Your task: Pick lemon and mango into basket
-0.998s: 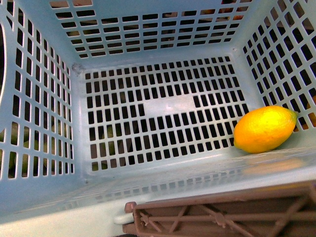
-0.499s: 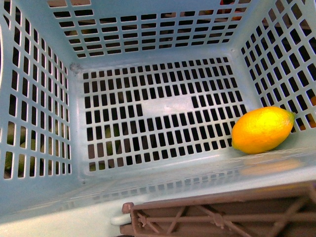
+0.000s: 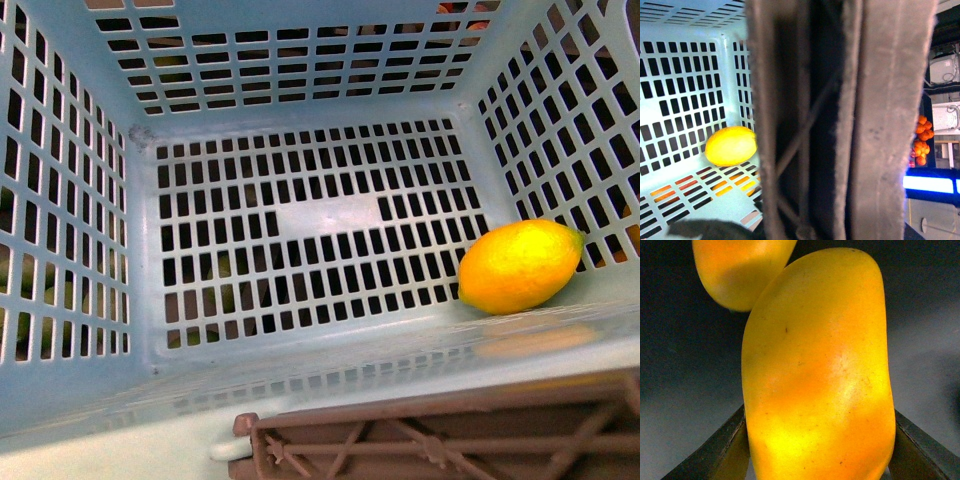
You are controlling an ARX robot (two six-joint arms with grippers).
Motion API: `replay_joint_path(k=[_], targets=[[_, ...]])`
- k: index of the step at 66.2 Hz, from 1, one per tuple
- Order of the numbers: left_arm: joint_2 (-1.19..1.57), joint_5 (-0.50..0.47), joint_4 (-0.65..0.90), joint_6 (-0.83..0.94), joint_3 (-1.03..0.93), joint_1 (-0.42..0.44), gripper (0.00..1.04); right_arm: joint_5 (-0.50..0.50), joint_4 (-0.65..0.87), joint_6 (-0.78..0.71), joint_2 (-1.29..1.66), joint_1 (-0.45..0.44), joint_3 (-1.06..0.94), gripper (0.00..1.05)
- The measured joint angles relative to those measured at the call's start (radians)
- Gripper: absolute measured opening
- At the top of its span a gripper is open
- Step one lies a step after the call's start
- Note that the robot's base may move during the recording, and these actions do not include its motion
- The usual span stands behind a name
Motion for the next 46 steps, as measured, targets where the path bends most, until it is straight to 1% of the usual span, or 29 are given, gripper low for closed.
replay_joint_path(k=[7,11,21,29,36,45,46], targets=[[0.0,0.0,0.0,0.0,0.0,0.0,0.14,-0.051,-0.039,-0.043,-0.214,-0.079,-0.083,0.62],[0.0,0.0,0.0,0.0,0.0,0.0,0.14,-0.094,-0.097,-0.078,-0.371,-0.121,-0.119,0.62],[0.0,0.0,0.0,0.0,0.0,0.0,0.14,-0.159,-0.204,-0.105,-0.617,-0.134,-0.128,0.62],[0.0,0.0,0.0,0.0,0.0,0.0,0.14,-0.191,-0.289,-0.105,-0.795,-0.103,-0.112,0.62],[0.0,0.0,0.0,0.0,0.0,0.0,0.14,-0.196,-0.348,-0.099,-0.928,-0.04,-0.09,0.62],[0.0,0.0,0.0,0.0,0.0,0.0,0.14,-0.18,-0.378,-0.075,-1.052,0.085,-0.052,0.62],[0.0,0.001,0.0,0.0,0.0,0.0,0.14,-0.172,-0.378,-0.07,-1.065,0.109,-0.044,0.62]])
